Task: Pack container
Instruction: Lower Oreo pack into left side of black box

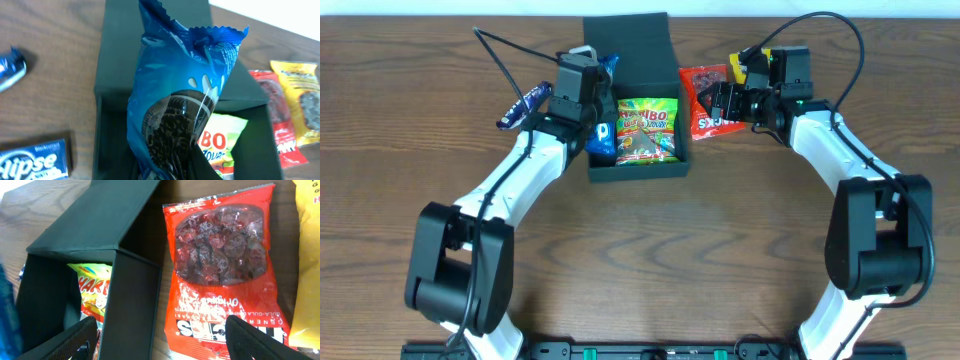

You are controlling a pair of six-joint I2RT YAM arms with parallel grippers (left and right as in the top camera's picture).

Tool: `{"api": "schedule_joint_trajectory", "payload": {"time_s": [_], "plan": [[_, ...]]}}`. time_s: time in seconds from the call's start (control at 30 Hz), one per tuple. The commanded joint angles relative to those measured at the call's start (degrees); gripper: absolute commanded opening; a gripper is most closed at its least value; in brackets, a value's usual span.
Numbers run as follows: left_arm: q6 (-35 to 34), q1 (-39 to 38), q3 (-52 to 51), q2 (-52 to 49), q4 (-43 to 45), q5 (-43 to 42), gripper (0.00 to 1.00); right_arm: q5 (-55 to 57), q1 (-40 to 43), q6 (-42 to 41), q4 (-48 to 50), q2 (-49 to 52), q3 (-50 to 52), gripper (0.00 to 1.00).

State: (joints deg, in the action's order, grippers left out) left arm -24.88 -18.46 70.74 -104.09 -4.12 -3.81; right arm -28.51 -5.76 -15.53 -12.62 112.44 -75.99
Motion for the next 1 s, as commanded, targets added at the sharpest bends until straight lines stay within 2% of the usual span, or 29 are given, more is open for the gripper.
{"api": "schedule_joint_trajectory", "payload": {"time_s": [0.0,0.2,0.23,0.3,0.37,0.47,0.63,0.7,0.77,0.87,0.97], "plan": [[-4.52,0.00,0.52,-1.22,0.02,1.22,0.06,-0.44,-0.33,-0.11,-0.44,-1.55,-0.13,0.82],[-4.96,0.00,0.52,-1.53,-0.04,0.37,0.06,-0.42,-0.33,-0.07,-0.44,-1.55,-0.13,0.82],[-4.96,0.00,0.52,-1.53,-0.07,-0.37,0.15,-0.42,-0.33,-0.07,-0.39,-1.55,-0.13,0.82],[-4.96,0.00,0.52,-1.53,-0.09,-1.29,0.54,-0.42,-0.33,-0.07,-0.39,-1.55,-0.13,0.82],[-4.96,0.04,0.52,-1.40,-0.09,-2.25,0.78,-0.42,-0.33,-0.07,-0.37,-1.55,-0.13,0.82],[-4.90,0.13,0.55,-0.68,-0.07,-2.21,0.79,-0.42,-0.33,-0.09,-0.24,-1.55,-0.13,0.82],[-0.07,0.17,0.59,2.05,-0.04,-1.49,0.79,-0.44,-0.33,-0.09,-0.24,-1.55,-0.13,0.80],[2.54,0.15,0.59,3.06,-0.04,-0.50,0.74,-0.44,-0.33,-0.11,-0.24,-1.55,-0.13,0.80],[3.98,0.15,0.59,3.30,0.15,-0.20,0.59,-0.44,-0.33,-0.11,-0.24,-1.55,-0.13,0.80],[4.15,0.15,0.59,3.13,0.92,-0.17,0.07,-0.44,-0.33,-0.11,-0.26,-1.55,-0.13,0.79],[4.11,0.15,0.59,2.47,3.74,1.55,0.06,-0.44,-0.33,-0.11,-0.28,-1.55,-0.13,0.79]]}}
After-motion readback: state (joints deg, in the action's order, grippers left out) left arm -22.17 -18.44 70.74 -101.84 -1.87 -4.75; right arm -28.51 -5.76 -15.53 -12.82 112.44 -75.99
